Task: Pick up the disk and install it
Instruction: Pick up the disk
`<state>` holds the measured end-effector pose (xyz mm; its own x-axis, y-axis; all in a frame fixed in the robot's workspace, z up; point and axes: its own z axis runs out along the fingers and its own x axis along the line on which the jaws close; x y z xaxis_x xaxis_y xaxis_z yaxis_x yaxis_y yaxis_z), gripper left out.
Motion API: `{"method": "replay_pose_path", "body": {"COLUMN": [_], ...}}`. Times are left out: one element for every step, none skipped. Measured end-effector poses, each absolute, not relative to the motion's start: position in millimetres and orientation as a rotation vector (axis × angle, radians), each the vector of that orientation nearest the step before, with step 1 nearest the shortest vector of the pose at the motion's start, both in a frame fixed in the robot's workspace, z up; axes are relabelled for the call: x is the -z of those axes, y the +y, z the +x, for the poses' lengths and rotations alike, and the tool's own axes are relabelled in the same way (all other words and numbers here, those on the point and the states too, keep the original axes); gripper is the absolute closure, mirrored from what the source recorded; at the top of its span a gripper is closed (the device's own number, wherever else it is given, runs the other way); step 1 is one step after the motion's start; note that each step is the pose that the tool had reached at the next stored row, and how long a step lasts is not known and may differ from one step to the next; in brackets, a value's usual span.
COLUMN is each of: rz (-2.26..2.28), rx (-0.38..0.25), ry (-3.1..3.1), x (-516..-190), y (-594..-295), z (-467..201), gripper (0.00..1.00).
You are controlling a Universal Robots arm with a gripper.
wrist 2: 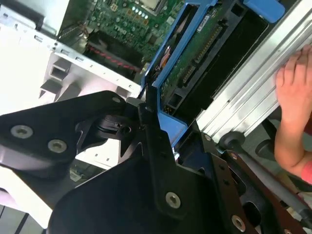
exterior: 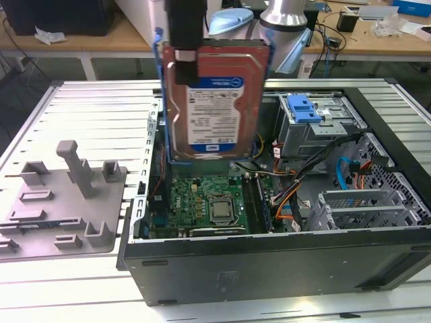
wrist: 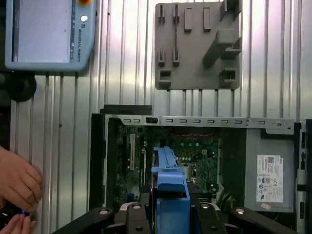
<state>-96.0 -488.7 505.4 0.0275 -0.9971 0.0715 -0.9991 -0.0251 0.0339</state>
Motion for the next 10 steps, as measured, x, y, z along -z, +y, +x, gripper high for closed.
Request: {"method": "replay_pose_path", "body": {"rz": [2.197,2.196,2.197,2.196,2.196,2.196,2.196,2.195,2.195,2.195], "rx": [-0.042,-0.041,-0.04,-0.04,-0.039,-0.039,-0.038,-0.038,-0.037,-0.037], "ry": [-2.139,-2.139,-2.139,-2.139,-2.139,-2.138,-2.138,-2.138,-2.137,-2.137], "x": [-505.5,-505.7,-505.7,-505.8,-505.9,-506.0,-506.1,-506.1,-506.2,-506.3], "y": [-490.3,-493.3,-494.9,-496.0,-497.4,-498.6,-500.3,-501.6,-503.5,-504.7], "z": [-90.4,-80.4,-75.1,-71.3,-66.6,-62.6,-56.9,-52.8,-46.1,-42.3], "gripper": [0.63,0.63,0.63,0.63,0.63,0.63,0.63,0.63,0.63,0.63]}}
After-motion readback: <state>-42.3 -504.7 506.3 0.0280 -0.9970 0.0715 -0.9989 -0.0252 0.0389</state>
